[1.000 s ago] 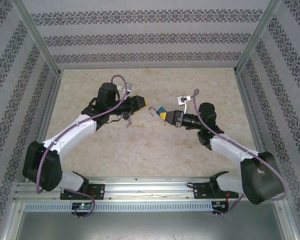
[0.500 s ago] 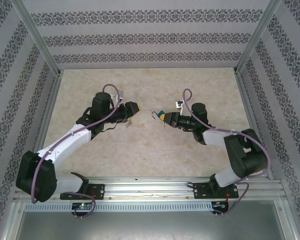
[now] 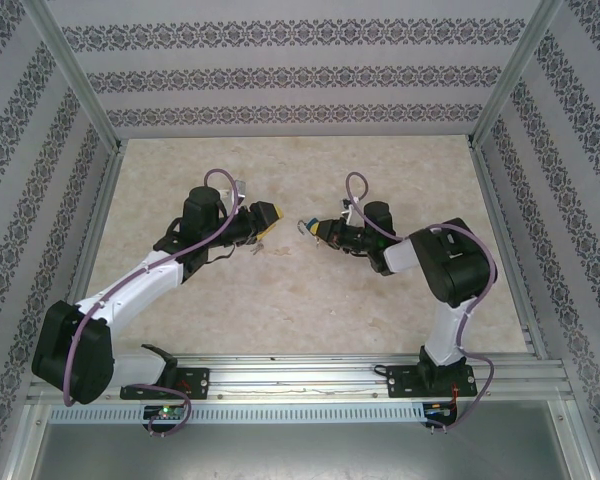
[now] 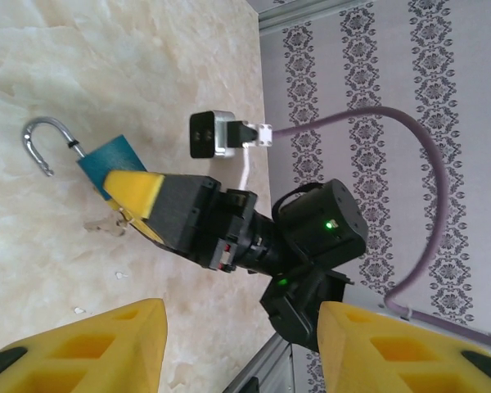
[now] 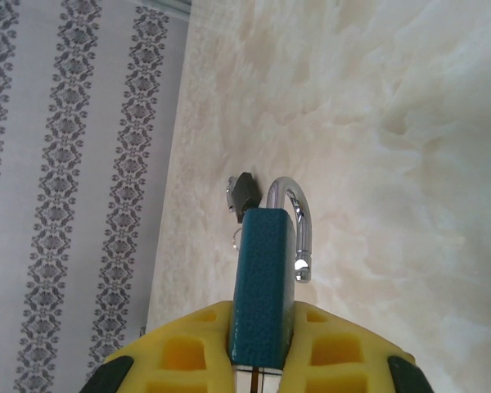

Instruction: Unlock with the key

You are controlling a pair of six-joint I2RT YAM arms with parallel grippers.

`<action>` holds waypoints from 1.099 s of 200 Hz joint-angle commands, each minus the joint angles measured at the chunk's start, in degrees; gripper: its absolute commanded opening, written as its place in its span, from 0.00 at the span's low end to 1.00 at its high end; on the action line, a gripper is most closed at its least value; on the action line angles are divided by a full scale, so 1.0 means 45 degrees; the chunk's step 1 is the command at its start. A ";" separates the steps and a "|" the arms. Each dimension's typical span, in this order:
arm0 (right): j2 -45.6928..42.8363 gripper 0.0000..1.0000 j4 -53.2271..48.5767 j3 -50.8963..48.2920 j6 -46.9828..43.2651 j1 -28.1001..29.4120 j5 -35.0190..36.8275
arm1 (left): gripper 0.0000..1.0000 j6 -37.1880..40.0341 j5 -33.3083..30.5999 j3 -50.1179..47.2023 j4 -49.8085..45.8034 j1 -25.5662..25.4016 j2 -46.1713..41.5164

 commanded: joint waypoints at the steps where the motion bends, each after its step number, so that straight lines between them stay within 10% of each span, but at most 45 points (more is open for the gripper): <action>1: 0.0498 0.02 0.1302 0.0627 0.0406 0.0108 0.0136 | 0.51 -0.0306 0.0304 -0.0129 0.0906 0.0076 0.0177; 168: 0.1919 0.28 0.0438 0.0846 0.1179 -0.0268 0.0327 | 0.51 -0.0699 0.0554 -0.0034 0.1542 0.0078 0.0854; 220: 0.0939 0.34 -0.4610 0.1011 0.0469 -0.0589 0.0517 | 0.51 -0.0835 0.0519 -0.0244 0.1788 0.0078 0.0753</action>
